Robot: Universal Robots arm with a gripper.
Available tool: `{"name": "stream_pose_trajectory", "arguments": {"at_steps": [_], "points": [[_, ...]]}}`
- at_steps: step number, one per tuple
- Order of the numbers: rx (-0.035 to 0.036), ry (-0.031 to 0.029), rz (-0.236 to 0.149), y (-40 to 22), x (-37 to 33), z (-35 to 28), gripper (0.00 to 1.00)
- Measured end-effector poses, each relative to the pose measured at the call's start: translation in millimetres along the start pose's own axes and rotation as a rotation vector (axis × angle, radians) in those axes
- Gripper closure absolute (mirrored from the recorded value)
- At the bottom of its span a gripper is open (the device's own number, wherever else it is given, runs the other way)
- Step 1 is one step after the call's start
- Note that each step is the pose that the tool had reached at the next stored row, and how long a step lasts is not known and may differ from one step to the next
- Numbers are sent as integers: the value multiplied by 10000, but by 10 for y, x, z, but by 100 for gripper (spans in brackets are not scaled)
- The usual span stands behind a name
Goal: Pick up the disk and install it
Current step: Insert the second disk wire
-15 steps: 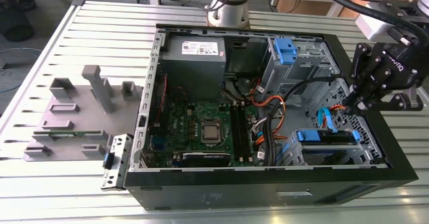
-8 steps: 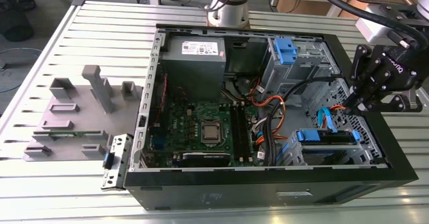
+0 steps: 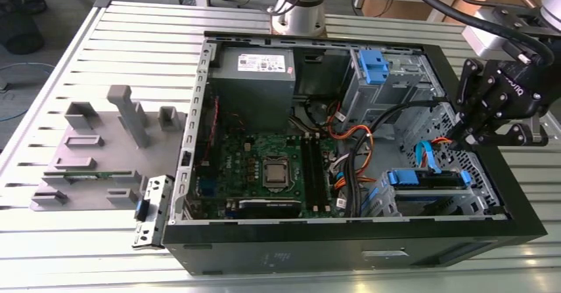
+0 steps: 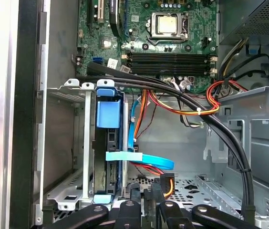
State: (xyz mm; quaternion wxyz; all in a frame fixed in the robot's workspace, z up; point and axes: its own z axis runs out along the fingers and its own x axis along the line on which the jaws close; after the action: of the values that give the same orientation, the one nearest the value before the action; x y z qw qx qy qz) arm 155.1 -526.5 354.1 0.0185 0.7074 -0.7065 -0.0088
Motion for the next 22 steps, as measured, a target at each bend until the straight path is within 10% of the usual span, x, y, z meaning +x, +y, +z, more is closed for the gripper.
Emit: {"name": "stream_pose_trajectory", "arguments": {"at_steps": [22], "points": [[0, 1, -1, -43, -10, 53, 64]]}}
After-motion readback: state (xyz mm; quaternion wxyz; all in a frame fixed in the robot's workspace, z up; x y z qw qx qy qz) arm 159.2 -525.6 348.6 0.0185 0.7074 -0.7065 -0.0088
